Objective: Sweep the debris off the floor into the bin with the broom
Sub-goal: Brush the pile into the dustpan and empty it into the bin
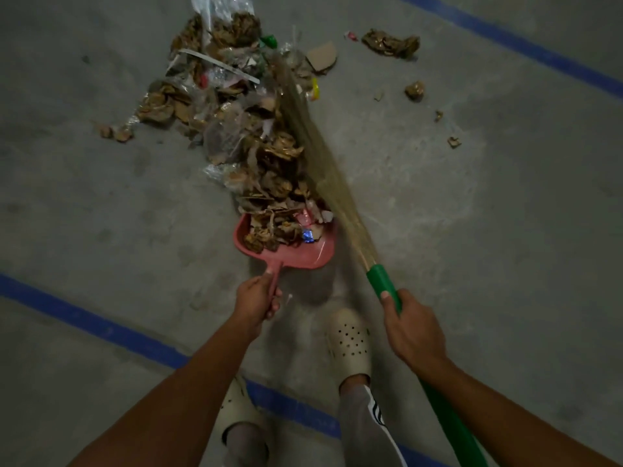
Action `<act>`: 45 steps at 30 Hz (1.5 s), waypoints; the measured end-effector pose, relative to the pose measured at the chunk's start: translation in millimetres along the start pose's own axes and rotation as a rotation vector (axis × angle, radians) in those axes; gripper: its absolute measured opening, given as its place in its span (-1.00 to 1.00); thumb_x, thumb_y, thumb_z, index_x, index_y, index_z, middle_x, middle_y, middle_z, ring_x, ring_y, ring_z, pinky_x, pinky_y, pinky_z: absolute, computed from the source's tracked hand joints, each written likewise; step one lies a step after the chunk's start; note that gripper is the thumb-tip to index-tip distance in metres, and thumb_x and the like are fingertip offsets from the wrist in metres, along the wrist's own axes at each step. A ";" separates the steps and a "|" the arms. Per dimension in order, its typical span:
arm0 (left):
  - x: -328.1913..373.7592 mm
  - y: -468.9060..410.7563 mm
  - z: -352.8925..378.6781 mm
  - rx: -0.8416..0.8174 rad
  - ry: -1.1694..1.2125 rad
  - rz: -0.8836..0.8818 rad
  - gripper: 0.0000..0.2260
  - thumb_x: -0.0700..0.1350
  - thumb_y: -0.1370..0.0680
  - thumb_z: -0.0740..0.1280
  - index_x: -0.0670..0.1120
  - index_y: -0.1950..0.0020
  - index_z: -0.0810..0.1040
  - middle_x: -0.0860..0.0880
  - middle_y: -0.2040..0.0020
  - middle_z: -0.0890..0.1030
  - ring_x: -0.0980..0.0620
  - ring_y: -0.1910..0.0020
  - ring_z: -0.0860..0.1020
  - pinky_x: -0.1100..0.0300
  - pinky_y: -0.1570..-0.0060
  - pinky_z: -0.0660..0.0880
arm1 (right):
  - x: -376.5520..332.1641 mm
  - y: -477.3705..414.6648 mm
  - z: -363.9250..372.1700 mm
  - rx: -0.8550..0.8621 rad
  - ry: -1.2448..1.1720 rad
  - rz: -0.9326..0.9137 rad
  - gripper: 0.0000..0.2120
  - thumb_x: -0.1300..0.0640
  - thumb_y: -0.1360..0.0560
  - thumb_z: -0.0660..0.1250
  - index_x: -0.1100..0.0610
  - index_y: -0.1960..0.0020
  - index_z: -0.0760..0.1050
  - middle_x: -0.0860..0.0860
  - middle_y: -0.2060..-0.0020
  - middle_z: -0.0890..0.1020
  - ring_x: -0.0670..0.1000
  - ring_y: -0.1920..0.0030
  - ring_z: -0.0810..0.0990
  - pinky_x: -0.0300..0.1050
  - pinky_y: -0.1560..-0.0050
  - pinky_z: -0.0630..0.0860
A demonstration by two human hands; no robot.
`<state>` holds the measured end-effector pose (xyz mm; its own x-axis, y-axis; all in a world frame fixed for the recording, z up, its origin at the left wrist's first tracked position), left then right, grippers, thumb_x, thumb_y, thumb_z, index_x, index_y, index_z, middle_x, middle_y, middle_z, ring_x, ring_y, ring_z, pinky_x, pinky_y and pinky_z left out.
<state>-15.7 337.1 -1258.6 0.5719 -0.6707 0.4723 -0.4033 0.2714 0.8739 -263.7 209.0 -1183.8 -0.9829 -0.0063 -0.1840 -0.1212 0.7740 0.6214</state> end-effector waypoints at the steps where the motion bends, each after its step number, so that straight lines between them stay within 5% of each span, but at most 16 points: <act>1: 2.3 0.3 -8.1 0.021 0.013 -0.005 -0.63 0.04 -0.66 0.25 -0.23 0.17 0.51 -0.12 0.42 0.50 0.05 0.63 0.36 0.31 0.61 0.21 | -0.9 -4.5 -7.5 0.030 -0.011 0.012 -0.63 -0.19 -0.65 0.03 0.08 -0.01 0.42 0.02 0.30 0.53 -0.02 0.34 0.51 -0.19 0.41 0.29; 8: 13.0 -22.2 -99.8 0.141 -0.065 -0.036 -0.57 0.09 -0.66 0.22 -0.23 0.21 0.51 -0.08 0.53 0.44 0.06 0.67 0.32 0.34 0.63 0.20 | -35.9 -88.9 -32.3 0.011 -0.150 0.182 -0.53 -0.20 -0.63 0.04 0.18 0.01 0.49 0.16 0.21 0.63 0.16 0.27 0.63 0.02 0.19 0.62; 11: 30.7 -51.6 -141.6 0.148 -0.216 -0.021 -0.55 0.10 -0.65 0.23 -0.23 0.24 0.53 -0.23 0.37 0.47 0.02 0.64 0.32 0.37 0.63 0.19 | -65.7 -111.3 -25.7 -0.077 -0.185 0.258 -0.53 -0.16 -0.62 0.09 0.25 -0.04 0.50 0.18 0.20 0.65 0.16 0.32 0.66 0.02 0.24 0.66; 19: 103.2 -80.0 -146.6 0.070 -0.556 -0.060 -0.68 0.05 -0.66 0.21 -0.20 0.08 0.49 -0.14 0.37 0.46 -0.02 0.54 0.35 0.29 0.55 0.25 | -136.2 -101.7 5.8 -0.121 0.002 0.010 -0.56 -0.18 -0.58 0.08 0.15 -0.06 0.51 0.14 0.08 0.62 0.18 0.15 0.65 0.07 0.05 0.64; 24: 117.4 -60.9 -118.7 0.125 -0.521 0.083 -0.59 0.11 -0.63 0.25 -0.22 0.18 0.51 -0.17 0.40 0.46 0.00 0.59 0.32 0.34 0.61 0.21 | -144.6 -69.5 8.2 -0.162 0.148 -0.196 -0.59 -0.20 -0.61 0.08 0.11 -0.02 0.50 0.05 0.19 0.57 0.08 0.19 0.58 -0.09 0.21 0.49; 29: 124.2 -11.4 -99.8 0.080 -0.406 0.166 -0.58 0.17 -0.61 0.27 -0.17 0.19 0.53 -0.10 0.46 0.42 0.03 0.59 0.31 0.30 0.55 0.21 | -136.4 -26.9 -18.2 -0.178 0.187 -0.226 -0.63 -0.20 -0.63 0.07 0.06 0.01 0.47 -0.02 0.29 0.55 -0.04 0.30 0.55 -0.16 0.31 0.50; 33: 135.5 47.3 -105.8 0.048 -0.348 0.203 -0.53 0.15 -0.64 0.21 -0.27 -0.01 0.59 -0.08 0.43 0.41 0.02 0.52 0.33 0.26 0.52 0.21 | -131.1 19.0 -74.9 -0.123 0.148 -0.216 -0.66 -0.19 -0.63 0.08 0.04 0.06 0.44 -0.02 0.31 0.53 -0.05 0.31 0.54 -0.15 0.32 0.47; 37: 160.6 136.4 -109.6 0.064 -0.287 0.214 -0.62 0.14 -0.64 0.22 -0.12 0.19 0.47 -0.12 0.43 0.39 0.06 0.60 0.29 0.27 0.57 0.19 | -127.6 86.4 -138.3 -0.107 0.088 -0.190 -0.62 -0.22 -0.60 0.10 0.06 0.06 0.48 0.02 0.29 0.56 0.00 0.30 0.55 -0.14 0.34 0.42; 42: 195.4 259.6 -120.4 0.036 -0.290 0.237 -0.63 0.08 -0.66 0.21 -0.12 0.24 0.44 -0.08 0.46 0.42 0.06 0.60 0.31 0.26 0.58 0.22 | -124.2 197.9 -211.4 -0.087 -0.045 -0.117 -0.62 -0.21 -0.60 0.14 0.06 0.16 0.46 0.04 0.31 0.55 0.01 0.32 0.53 -0.14 0.36 0.39; 45: 212.3 325.1 -130.2 0.010 -0.283 0.287 -0.64 0.08 -0.66 0.21 -0.15 0.21 0.46 -0.09 0.45 0.44 0.06 0.59 0.33 0.25 0.56 0.24 | -120.8 263.8 -240.8 -0.065 -0.170 -0.055 -0.58 -0.24 -0.58 0.17 0.08 0.17 0.50 0.07 0.33 0.58 0.06 0.33 0.58 -0.05 0.34 0.53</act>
<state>67.6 372.8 -859.2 0.2164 -0.7321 0.6458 -0.5257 0.4700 0.7090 -210.3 261.5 -814.2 -0.9378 0.0637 -0.3413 -0.1882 0.7326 0.6541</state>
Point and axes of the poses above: each hand's wrist, its own y-axis away from the middle knuckle, its own z-axis out of the palm, x = y × z, the point moved 4 cm from there along -y, towards the middle knuckle
